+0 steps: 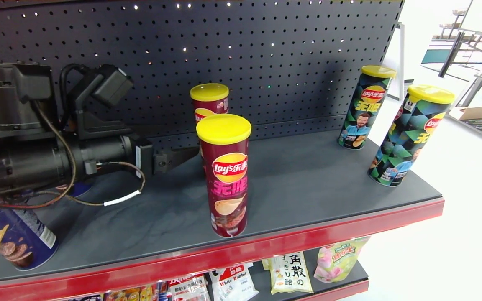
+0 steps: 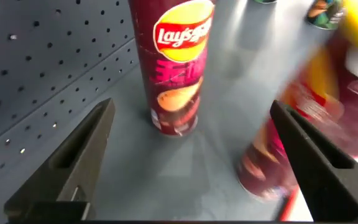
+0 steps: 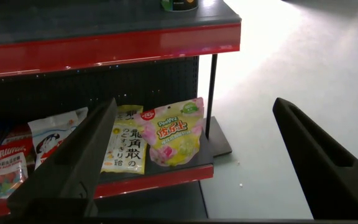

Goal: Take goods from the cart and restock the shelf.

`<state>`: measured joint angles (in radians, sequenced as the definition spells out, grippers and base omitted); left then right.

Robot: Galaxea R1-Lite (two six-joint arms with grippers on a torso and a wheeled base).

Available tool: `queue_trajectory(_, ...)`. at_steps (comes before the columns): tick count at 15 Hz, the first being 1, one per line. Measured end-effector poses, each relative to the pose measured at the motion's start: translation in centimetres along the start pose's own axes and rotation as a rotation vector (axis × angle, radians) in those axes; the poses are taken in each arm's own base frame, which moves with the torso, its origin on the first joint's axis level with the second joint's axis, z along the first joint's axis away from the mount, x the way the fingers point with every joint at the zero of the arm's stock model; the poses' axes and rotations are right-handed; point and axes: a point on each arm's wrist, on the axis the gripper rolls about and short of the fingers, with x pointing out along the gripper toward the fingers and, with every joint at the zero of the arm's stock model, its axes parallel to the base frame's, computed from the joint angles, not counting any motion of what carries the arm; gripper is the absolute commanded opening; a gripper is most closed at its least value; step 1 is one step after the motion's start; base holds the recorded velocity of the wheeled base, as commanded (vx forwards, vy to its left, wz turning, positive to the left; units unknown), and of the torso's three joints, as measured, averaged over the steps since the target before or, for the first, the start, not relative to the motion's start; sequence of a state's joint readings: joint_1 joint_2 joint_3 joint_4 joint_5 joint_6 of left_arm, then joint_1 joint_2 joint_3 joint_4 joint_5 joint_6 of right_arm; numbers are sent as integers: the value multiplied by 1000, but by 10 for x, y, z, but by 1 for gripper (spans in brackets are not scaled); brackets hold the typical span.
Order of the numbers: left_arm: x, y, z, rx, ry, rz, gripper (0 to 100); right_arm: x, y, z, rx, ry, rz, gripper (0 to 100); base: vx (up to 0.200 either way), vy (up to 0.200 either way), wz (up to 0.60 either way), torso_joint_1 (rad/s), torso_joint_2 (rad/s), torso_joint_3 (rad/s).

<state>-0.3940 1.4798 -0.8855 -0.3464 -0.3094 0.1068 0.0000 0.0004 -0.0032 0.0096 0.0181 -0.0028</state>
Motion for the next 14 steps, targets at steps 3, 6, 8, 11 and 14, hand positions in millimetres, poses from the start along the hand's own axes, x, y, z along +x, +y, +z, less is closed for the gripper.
queue_trajectory(3, -27, -9, -5, 11, -20, 2, 100, 0, 0, 0, 0, 0, 0, 100, 0, 0, 0, 0, 0, 0)
queue_trajectory(6, -66, -22, -14, 25, -59, 8, 100, 0, 0, 0, 0, 0, 0, 100, 0, 0, 0, 0, 0, 0)
queue_trajectory(8, -99, -34, -24, 37, -95, 17, 100, 0, 0, 0, 0, 0, 0, 100, 0, 0, 0, 0, 0, 0)
queue_trajectory(11, -154, -53, -45, 46, -116, 66, 100, 0, 0, 0, 0, 0, 0, 100, 0, 0, 0, 0, 0, 0)
queue_trajectory(14, -211, -70, -72, 36, -169, 271, 100, 0, 0, 0, 0, 0, 0, 100, 0, 0, 0, 0, 0, 0)
